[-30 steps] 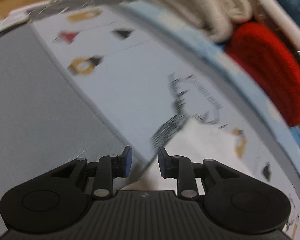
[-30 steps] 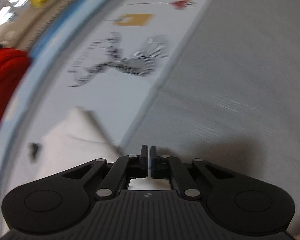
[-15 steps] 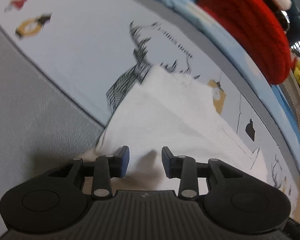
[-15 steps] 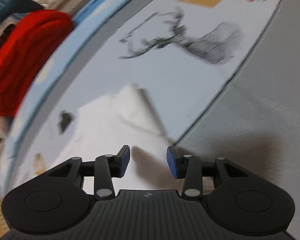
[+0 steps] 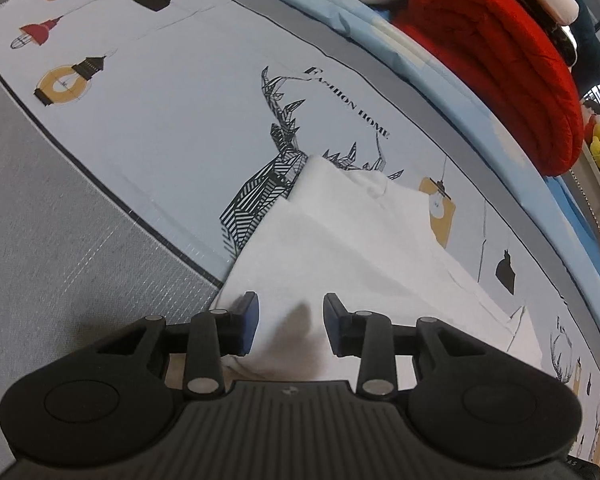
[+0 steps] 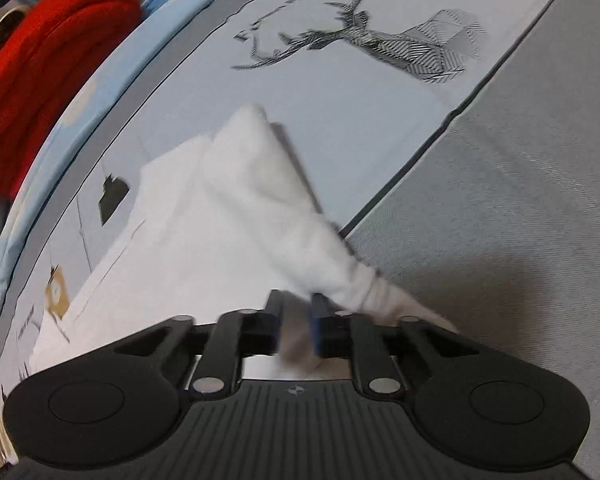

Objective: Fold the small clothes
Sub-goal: 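Open both tools and press the folded side flat, then lift both open tools away from the shirt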

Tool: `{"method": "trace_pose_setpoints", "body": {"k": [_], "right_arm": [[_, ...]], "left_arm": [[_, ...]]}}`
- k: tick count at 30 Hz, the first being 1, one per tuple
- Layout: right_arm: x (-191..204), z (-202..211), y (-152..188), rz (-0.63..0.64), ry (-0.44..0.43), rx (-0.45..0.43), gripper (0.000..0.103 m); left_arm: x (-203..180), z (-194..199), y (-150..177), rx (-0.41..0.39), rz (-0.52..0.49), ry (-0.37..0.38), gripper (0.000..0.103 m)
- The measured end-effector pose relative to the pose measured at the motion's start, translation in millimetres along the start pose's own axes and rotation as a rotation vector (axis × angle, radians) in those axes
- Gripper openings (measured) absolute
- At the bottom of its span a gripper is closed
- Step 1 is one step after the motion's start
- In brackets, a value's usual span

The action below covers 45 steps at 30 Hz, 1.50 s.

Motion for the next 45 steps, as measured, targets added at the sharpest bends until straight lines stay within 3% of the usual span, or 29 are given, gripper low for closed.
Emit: {"method": "trace_pose_setpoints", "body": {"k": [2,4,6,9,13,20,24,27,30,33,34,37,39,41,45], "right_arm": [[7,10,1,0.021,0.015,-0.031,0.018],[15,13,0,0.041,-0.015,-0.039,0.033],[22,15,0,0.061,-0.046,-0.035,0.035],[17,9,0,0.052,-0.024,-0.005,0.04],[7,1,-1,0.027,-0.021,0.022,0.04],[35,16,3,0.139,-0.071,0.004,0.041],[15,-6,6,0.076,-0.051,0.089,0.042],[14,-4,5,0.086,-0.066,0.09,0.04],[28,9,3,0.181,-0.089,0.038,0.042],[43,13,7,0.274,-0.131,0.031,0.042],[45,11,8,0.299,-0.13,0.039,0.043],[37,-7,13,0.329,-0.05,0.092,0.043],[35,-13,13,0.343,-0.028,0.104,0.042],[44,-7,12,0.36,-0.04,0.086,0.042],[57,6,11,0.407,-0.091,0.026,0.043]], "left_arm": [[-4,0,-2,-0.003,-0.013,0.008,0.039],[-7,1,-4,-0.014,-0.032,0.005,0.039],[-8,0,-7,-0.024,-0.046,-0.005,0.039],[-5,-7,-11,-0.01,-0.038,-0.005,0.039],[2,-30,-12,0.068,-0.036,-0.008,0.039],[-16,-21,-18,0.03,-0.129,0.007,0.039],[-12,-39,-17,0.092,-0.132,0.003,0.041],[-17,-34,-21,0.072,-0.165,-0.005,0.041],[-31,-24,-21,0.043,-0.238,0.018,0.041],[-54,-21,-9,0.045,-0.384,0.063,0.041],[-59,-23,-3,0.055,-0.436,0.066,0.041],[-62,-42,15,0.155,-0.519,0.071,0.056],[-58,-51,19,0.191,-0.537,0.057,0.056],[-60,-47,15,0.17,-0.556,0.062,0.056],[-54,-37,-6,0.09,-0.496,0.062,0.056]]}}
Point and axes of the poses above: each gripper's, at about its wrist camera, not at the fingertips, and z roughly against the way its jaws point, x to its left, y to its underside, the point moved 9 cm from there along -z, roughly the way its jaws point, and after that the axes turned 8 degrees about x, right-handed, at the moved point
